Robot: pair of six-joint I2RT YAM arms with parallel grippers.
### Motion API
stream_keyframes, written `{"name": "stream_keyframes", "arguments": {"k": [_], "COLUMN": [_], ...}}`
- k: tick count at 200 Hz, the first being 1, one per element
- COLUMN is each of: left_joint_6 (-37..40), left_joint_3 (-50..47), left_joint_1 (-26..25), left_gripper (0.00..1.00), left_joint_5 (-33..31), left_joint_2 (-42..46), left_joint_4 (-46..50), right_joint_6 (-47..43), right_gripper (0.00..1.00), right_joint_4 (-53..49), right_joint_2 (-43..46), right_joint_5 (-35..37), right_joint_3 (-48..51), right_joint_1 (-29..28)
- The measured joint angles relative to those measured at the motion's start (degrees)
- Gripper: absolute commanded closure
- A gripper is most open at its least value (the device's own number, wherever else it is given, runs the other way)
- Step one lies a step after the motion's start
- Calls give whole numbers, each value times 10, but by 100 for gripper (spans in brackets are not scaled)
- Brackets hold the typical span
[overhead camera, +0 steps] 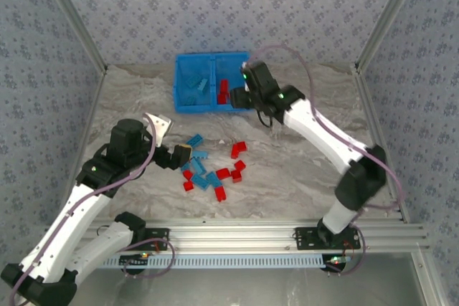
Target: Sort the legos into containers by color
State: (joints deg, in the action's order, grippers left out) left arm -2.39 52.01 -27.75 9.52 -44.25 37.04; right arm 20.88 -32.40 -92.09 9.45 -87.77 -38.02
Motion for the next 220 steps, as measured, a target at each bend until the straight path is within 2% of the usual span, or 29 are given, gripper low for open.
{"name": "stream_keyframes", "arguments": {"k": [18,30,43,67,90,133,177,220], "left_joint_6": [0,0,0,0,0,5,9,9], "left_joint_3": [0,0,0,0,0,0,0,0], "left_joint_1": [0,0,0,0,0,-1,-5,-9], "left_gripper": [1,1,1,1,1,1,1,1], "left_joint_5": [1,2,2,2,6,32,42,45], "left_joint_2": [0,0,0,4,7,3,-13,-14], "left_joint_4": [0,0,0,0,0,0,2,2], "right_joint_6": [33,59,85,134,178,237,264,278], "right_gripper": [36,30,25,23,23,35,40,52], "right_joint_4": [20,23,22,14,27,55,59,58], "right_joint_2": [73,96,102,90,59,-31,-120,-168], "right_joint_5": [0,0,0,-3,-5,-7,-7,8], "right_joint_3": [108,165,213,261,264,255,185,145], "right_joint_1": [-27,-46,-66,-97,-110,-110,-114,-122]}}
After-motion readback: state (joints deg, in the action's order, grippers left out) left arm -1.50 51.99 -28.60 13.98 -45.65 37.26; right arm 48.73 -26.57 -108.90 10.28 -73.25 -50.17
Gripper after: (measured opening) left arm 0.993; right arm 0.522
